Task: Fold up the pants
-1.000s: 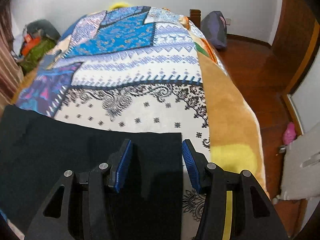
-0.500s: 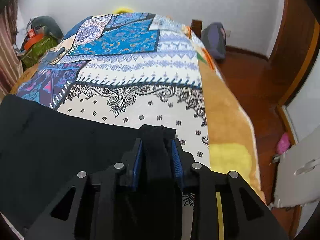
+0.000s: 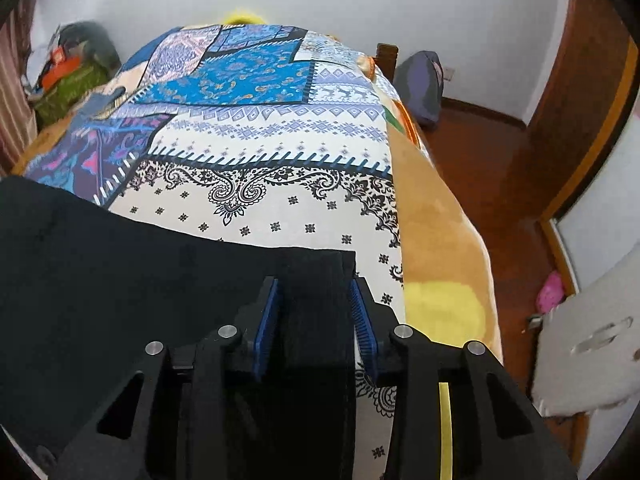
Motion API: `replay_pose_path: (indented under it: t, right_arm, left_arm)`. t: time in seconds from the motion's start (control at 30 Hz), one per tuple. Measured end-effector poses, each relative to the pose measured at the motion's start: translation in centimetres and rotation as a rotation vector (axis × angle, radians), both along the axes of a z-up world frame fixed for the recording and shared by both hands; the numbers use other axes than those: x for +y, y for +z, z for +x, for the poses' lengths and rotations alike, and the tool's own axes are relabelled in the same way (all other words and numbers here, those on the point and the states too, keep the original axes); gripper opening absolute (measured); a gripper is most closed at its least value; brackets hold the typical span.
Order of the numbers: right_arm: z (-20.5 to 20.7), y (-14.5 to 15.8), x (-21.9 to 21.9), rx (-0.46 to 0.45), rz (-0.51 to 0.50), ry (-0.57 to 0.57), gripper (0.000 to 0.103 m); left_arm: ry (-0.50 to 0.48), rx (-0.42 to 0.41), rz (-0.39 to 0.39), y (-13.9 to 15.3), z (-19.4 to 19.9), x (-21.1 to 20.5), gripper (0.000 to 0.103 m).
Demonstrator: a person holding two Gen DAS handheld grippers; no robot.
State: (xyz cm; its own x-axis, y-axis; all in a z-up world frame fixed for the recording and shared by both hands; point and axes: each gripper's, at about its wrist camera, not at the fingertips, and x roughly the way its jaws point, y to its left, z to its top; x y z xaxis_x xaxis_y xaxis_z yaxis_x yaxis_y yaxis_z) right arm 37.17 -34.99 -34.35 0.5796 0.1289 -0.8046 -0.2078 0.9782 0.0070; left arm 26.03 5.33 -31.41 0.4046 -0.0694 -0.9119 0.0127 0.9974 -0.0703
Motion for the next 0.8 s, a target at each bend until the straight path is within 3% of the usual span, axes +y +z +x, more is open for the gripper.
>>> replay_pose_path:
  t: [0.1, 0.2, 0.37, 0.6, 0.8]
  right_arm:
    - [-0.2, -0.3, -0.2, 0.012, 0.036, 0.002, 0.032]
    - [-0.4, -0.4, -0.1, -0.007, 0.034, -0.006, 0.023]
    - [-0.8, 0.3, -0.4, -0.09, 0.025, -0.037, 0.01]
    - [-0.3, 0.2, -0.7, -0.07, 0.059, 0.001, 0.007]
    - [-0.3, 0.8, -0.1, -0.136, -0.037, 0.036, 0.005]
  left_arm:
    - [-0.023, -0.036, 0.049, 1.2, -0.8, -0.7, 0.091]
    - [-0.052, -0.052, 0.073, 1.9, -1.5, -1.5, 0.091]
    - [-0.104, -0.025, 0.126, 0.7, -2.1, -3.3, 0.091]
    - [-0.08, -0.001, 0.029, -0.2, -2.0, -2.6, 0.091]
    - [-0.062, -0.024, 0.017, 0.6, -2.2, -2.0, 0.091]
